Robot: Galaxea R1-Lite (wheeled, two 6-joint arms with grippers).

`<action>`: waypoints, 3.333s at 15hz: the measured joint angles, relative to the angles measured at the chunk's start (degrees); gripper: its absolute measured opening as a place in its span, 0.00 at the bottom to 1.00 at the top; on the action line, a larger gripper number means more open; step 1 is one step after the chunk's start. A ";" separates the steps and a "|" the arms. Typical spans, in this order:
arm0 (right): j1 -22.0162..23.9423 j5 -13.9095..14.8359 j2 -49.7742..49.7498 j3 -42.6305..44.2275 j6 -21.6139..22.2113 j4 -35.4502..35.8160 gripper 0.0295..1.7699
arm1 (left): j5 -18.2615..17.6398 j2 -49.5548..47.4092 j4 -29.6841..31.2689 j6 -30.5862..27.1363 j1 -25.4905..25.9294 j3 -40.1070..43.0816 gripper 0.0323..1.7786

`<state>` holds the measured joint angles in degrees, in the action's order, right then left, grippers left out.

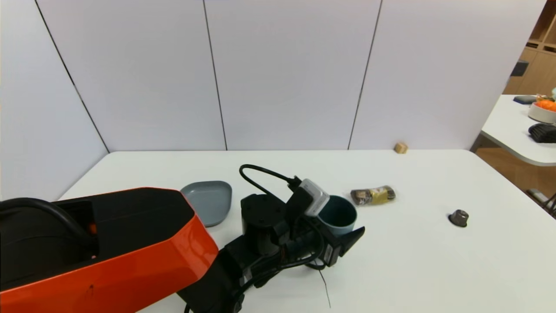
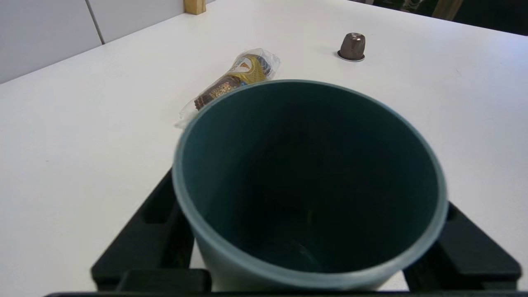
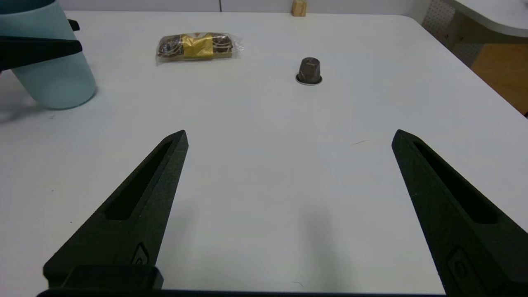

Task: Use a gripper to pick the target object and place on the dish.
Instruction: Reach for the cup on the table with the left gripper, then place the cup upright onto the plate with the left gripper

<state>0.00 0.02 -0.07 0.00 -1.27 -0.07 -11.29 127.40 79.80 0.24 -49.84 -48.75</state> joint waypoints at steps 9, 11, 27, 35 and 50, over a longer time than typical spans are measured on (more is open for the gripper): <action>0.00 -0.02 0.00 0.00 -0.02 0.00 0.97 | 0.32 -2.65 -0.41 -0.13 0.20 0.82 0.67; 0.00 -0.02 0.00 0.00 -0.05 0.00 0.97 | 0.33 -5.61 -2.16 -0.79 2.24 2.80 0.67; 0.00 -0.02 0.00 0.00 0.00 0.00 0.97 | 0.57 -18.51 -2.79 -4.84 33.41 17.31 0.67; 0.00 -0.02 0.00 0.00 -0.02 0.02 0.97 | 0.63 -15.06 0.41 -3.33 33.66 18.82 0.67; 0.00 -0.02 0.00 0.00 -0.02 0.02 0.97 | 0.52 -13.37 1.67 -2.50 33.59 19.74 0.72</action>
<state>0.00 0.00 -0.07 0.00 -1.29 -0.05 -10.76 114.03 81.47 -2.26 -16.25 -29.01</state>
